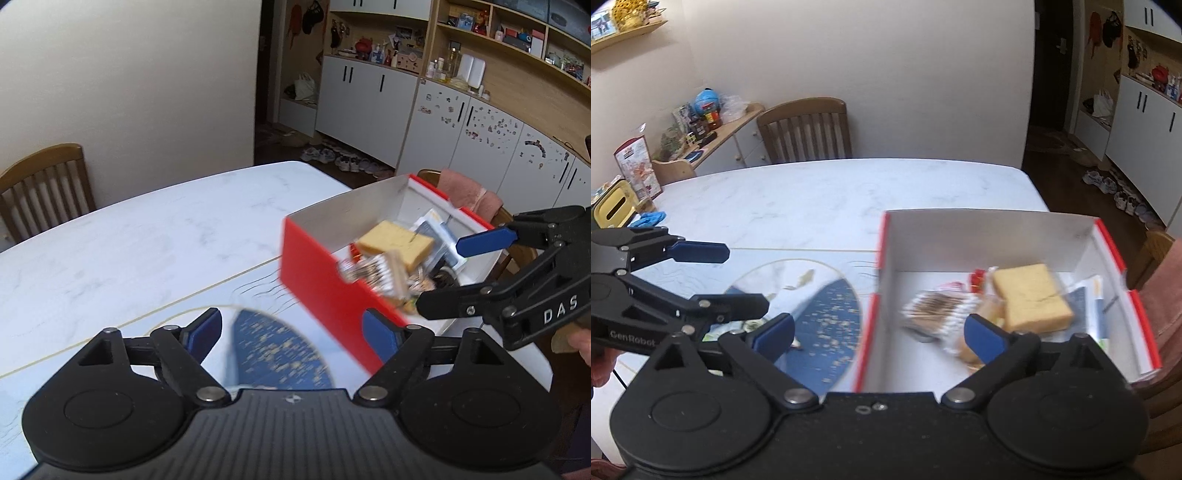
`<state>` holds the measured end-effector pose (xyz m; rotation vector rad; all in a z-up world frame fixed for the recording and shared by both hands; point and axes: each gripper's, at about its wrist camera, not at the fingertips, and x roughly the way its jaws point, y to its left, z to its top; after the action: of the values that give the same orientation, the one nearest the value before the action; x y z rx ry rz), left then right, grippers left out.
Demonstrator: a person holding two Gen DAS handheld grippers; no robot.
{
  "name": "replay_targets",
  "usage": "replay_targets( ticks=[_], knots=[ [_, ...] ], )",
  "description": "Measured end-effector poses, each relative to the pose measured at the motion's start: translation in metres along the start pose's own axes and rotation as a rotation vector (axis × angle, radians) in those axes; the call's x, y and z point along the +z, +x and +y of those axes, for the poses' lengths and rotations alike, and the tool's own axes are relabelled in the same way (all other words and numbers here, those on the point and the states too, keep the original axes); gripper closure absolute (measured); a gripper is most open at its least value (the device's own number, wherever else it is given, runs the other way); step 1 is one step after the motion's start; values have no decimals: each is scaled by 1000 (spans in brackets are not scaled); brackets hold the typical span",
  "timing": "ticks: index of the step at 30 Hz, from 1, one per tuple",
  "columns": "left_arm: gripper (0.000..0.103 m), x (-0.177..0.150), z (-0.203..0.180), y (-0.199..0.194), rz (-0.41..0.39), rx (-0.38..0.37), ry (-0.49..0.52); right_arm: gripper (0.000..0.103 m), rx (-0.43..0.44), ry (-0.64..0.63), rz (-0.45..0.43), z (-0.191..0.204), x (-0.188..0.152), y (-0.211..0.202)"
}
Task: Organize objects
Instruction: 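Withdraw both grippers from the box back toward the table items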
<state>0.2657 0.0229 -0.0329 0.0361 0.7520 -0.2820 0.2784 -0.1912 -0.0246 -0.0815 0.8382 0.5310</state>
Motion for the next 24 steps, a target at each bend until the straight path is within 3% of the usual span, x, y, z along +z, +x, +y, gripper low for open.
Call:
replay_targets(
  ticks=[6,10,24],
  knots=[
    [18,-27,36,-18,-5,11,-44,1,13,-13,14,36,-1,13],
    [3,-44,57,-26,-4,-1,-79,1,23,-19,25,55,-3,23],
    [2,-101,106,-23,37,-11,-84,1,41,-139,98,109,-9,71]
  ],
)
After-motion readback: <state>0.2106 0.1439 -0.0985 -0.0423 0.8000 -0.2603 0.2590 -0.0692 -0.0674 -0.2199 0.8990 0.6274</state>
